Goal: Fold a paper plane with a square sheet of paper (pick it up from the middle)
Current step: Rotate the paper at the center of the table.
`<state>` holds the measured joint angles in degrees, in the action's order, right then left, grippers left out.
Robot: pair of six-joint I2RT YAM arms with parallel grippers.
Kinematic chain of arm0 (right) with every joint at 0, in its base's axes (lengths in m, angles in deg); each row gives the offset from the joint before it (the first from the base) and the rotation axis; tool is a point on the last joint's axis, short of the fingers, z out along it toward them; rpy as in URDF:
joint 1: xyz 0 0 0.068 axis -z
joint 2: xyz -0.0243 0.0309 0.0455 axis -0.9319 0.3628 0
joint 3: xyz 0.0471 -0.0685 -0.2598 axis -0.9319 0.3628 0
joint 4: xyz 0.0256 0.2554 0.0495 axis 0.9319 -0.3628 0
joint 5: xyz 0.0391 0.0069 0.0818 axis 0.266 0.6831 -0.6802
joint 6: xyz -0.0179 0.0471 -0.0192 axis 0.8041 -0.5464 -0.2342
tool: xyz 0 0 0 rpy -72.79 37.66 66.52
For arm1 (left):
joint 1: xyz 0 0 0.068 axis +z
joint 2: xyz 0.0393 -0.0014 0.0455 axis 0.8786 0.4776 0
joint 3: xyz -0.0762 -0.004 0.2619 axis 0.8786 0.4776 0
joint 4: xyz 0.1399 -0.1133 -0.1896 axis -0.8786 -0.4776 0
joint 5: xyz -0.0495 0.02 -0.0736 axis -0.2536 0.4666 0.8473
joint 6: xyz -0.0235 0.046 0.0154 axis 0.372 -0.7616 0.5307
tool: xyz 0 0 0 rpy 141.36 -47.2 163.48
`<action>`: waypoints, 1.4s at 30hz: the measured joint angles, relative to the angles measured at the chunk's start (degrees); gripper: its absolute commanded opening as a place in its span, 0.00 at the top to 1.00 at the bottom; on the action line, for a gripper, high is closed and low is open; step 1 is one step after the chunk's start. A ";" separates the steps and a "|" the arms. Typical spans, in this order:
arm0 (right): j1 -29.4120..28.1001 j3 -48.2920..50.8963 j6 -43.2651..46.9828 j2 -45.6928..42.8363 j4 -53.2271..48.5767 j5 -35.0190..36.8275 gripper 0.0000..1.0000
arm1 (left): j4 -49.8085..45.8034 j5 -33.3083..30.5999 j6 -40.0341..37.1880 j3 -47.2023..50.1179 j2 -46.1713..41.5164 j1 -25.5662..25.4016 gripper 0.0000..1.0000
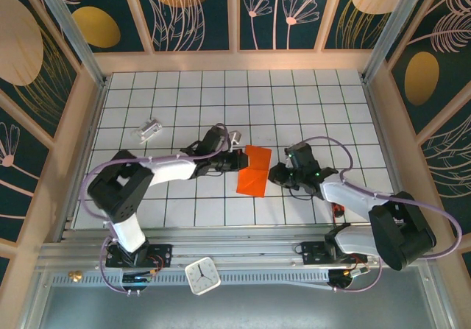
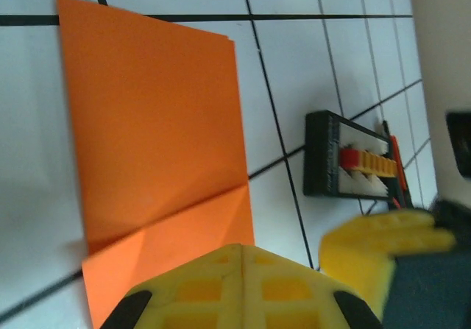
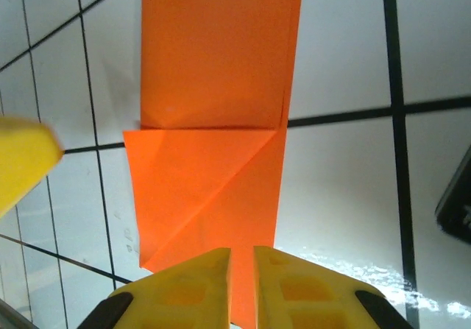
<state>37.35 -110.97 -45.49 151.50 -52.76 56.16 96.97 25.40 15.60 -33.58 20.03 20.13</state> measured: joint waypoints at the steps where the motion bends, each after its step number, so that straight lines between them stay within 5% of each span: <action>1: -0.72 0.33 -0.39 0.04 0.31 0.20 0.83 | -0.37 0.00 -0.39 -0.68 1.27 0.00 1.00; 9: -3.87 -0.92 -1.70 10.34 5.18 0.15 0.88 | -4.76 -2.36 -3.76 -4.81 8.92 0.00 1.00; 18: -2.80 -10.51 4.17 20.94 5.73 -0.31 0.90 | -1.77 -7.41 -2.34 1.92 4.35 0.00 1.00; 23: -0.57 -14.93 8.81 23.61 3.30 -0.74 0.90 | -0.76 -11.23 1.77 8.50 -1.38 0.00 0.76; 30: -0.09 -12.79 11.47 17.40 -0.26 -2.47 0.85 | -0.50 -14.34 4.09 10.73 -7.21 0.00 0.69; 38: 0.79 -11.13 9.94 14.36 -0.74 -2.78 0.73 | -0.22 -8.94 5.09 10.88 -8.92 0.00 0.97; 42: 0.50 -11.15 8.72 15.74 -0.70 -2.16 0.67 | -1.64 -8.31 3.96 10.86 -7.69 0.00 1.00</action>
<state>37.85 -122.12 -36.77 167.24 -53.46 54.00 95.33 17.10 19.56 -22.71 12.33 20.13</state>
